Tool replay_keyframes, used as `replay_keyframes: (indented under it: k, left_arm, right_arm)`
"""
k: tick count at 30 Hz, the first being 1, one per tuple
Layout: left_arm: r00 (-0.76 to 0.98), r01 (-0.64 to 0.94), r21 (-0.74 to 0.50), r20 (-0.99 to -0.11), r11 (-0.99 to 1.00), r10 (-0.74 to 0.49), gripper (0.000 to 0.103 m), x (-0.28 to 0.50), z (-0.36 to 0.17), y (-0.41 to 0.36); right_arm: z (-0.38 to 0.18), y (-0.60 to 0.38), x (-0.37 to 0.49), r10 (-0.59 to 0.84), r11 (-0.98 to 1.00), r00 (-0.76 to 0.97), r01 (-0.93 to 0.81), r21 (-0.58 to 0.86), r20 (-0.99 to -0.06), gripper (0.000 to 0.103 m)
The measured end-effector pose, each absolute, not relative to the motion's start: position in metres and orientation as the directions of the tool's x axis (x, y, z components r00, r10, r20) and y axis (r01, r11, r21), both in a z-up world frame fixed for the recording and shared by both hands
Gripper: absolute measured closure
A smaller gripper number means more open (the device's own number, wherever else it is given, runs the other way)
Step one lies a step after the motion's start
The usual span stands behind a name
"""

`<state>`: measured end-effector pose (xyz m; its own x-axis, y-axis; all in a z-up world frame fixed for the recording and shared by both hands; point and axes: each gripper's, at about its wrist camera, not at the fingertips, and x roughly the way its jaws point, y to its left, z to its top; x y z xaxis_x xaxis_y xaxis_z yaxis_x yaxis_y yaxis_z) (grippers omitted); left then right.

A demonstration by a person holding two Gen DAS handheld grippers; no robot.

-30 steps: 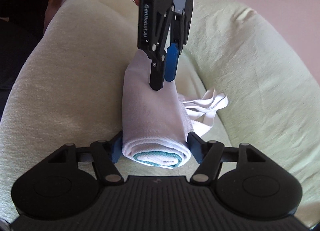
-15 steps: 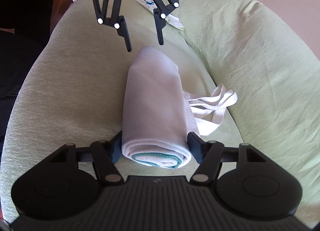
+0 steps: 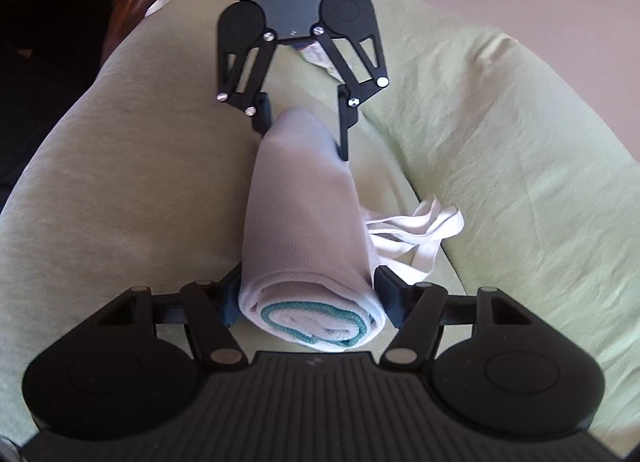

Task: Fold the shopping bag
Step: 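Grasp both ends of the roll with the left and right grippers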

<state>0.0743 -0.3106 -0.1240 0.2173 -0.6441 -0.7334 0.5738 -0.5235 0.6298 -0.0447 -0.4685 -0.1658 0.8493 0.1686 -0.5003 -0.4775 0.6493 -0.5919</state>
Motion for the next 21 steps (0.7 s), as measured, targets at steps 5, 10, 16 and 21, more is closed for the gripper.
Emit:
replay_keyframes:
  k: [5, 10, 16, 21]
  left_arm:
    - [0.12, 0.798, 0.441, -0.784, -0.411, -0.609, 0.048, 0.086, -0.095, -0.315]
    - [0.053, 0.897, 0.305, -0.793, -0.32, -0.607, 0.05, 0.075, -0.078, -0.292]
    - [0.033, 0.957, 0.199, -0.795, -0.209, -0.605, 0.05, 0.056, -0.071, -0.262]
    - [0.01, 0.983, 0.116, -0.804, -0.141, -0.594, 0.05, 0.06, -0.064, -0.255]
  right_arm:
    - [-0.135, -0.473, -0.032, 0.208, 0.764, 0.779, -0.507, -0.399, -0.592, 0.045]
    - [-0.112, -0.471, -0.032, 0.337, 0.803, 0.684, -0.568, -0.181, -0.647, 0.045]
    - [-0.114, -0.452, -0.039, 0.428, 0.773, 0.601, -0.63, -0.071, -0.675, 0.045]
    - [-0.112, -0.455, -0.028, 0.525, 0.777, 0.522, -0.617, 0.127, -0.672, 0.045]
